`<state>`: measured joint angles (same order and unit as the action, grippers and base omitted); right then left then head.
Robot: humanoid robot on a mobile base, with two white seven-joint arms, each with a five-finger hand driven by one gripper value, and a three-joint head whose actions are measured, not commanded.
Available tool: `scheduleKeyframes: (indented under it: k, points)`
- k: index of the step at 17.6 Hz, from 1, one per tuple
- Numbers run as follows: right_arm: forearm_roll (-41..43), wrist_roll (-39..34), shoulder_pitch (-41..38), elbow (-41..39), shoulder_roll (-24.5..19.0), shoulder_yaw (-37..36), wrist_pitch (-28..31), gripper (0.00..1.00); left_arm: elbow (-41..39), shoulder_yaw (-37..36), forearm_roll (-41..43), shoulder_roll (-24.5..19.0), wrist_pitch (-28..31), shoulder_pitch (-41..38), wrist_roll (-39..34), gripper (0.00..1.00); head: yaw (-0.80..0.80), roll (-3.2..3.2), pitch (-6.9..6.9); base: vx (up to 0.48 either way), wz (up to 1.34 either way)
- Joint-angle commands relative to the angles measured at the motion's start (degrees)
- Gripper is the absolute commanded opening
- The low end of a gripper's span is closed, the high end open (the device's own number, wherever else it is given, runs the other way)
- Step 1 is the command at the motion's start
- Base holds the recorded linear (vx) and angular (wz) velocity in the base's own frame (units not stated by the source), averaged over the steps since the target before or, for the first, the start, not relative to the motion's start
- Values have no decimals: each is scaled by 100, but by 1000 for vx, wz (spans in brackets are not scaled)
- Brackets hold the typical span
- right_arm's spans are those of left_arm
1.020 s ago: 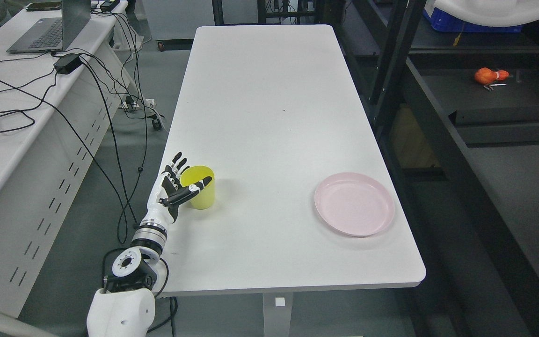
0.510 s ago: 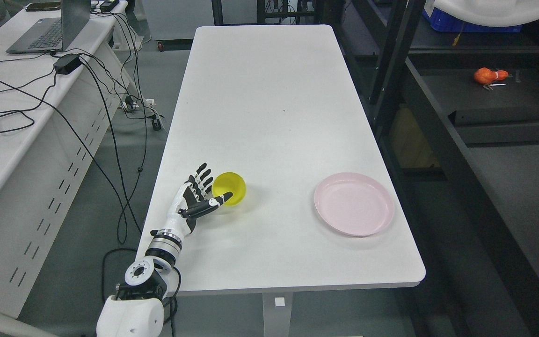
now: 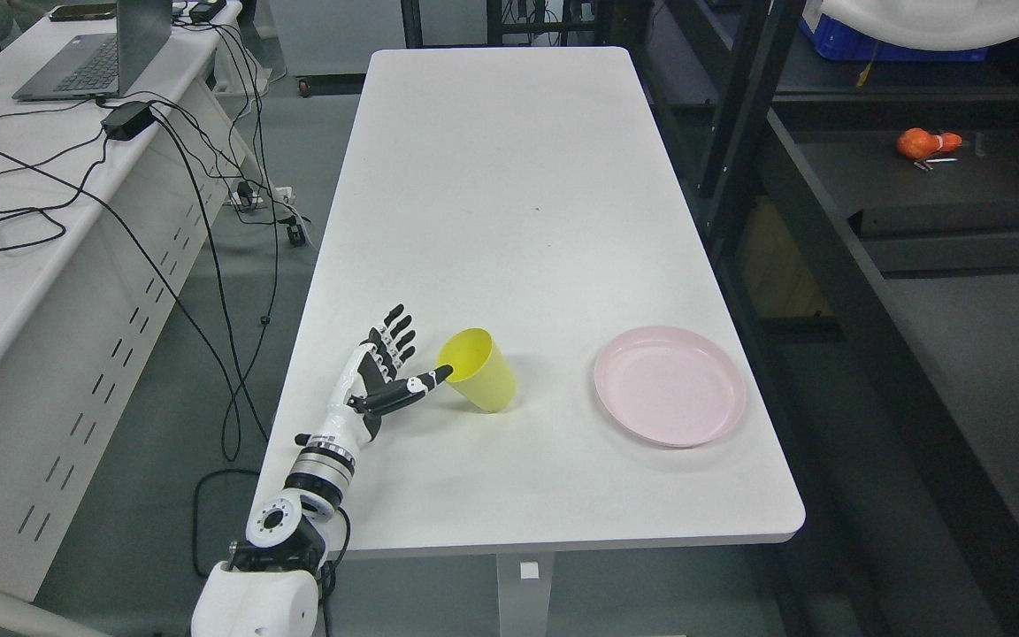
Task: Place yellow IKEA cup on middle right shelf
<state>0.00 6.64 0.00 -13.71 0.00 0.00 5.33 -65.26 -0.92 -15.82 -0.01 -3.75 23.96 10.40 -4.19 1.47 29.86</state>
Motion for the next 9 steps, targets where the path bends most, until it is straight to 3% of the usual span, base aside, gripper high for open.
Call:
scheduleKeyframes:
  k: [1,5,9]
  points:
    - [141,4,-71,0,100,97,3,99,-565,-31,-9,-99,-3,-207,-2,99,0,0,0,0,0]
    - [141,4,-80,0,100,97,3,99,-1216,144,-9,-99,-3,-532,15,99,0,0,0,0,0]
    - [141,4,-80,0,100,97,3,99,-1297,426,-9,-99,-3,-568,296,99,0,0,0,0,0]
